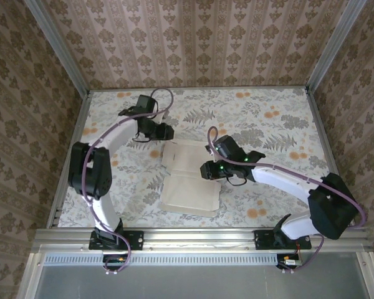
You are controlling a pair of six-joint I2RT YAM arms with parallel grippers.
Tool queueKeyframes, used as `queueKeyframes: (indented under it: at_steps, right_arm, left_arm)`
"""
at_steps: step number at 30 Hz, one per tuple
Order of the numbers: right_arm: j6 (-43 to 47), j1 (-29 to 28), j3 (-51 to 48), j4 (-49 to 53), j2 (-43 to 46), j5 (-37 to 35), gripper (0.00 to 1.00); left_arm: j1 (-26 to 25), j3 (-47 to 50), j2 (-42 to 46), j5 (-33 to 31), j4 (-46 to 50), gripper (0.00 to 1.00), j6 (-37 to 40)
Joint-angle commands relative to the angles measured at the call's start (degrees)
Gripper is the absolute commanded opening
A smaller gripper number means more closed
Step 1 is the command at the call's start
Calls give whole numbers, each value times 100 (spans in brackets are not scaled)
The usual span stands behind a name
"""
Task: Fold the paper box
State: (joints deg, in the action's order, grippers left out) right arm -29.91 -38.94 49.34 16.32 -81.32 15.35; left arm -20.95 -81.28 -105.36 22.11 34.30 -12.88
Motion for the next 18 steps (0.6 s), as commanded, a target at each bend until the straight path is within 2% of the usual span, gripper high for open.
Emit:
queueKeyframes:
  at_steps: [1,5,11,18]
  right_arm:
    - [-389,-34,-214,-438,-335,-196,23]
    - [-656,-17,-196,-729,-723,-550,14]
    - [-769,31,-84,-773,-1209,-778,1]
    - [-823,35,-155,-875,-1496,-777,0]
  left_arm:
    - [21,-497,-462,58,366,40,-115]
    - [12,-1060,-1027,83,542,41,-363]
    - [5,-1360,-1443,30,531,45,-636]
    - [4,-1616,-1770,-235,660,46,-569]
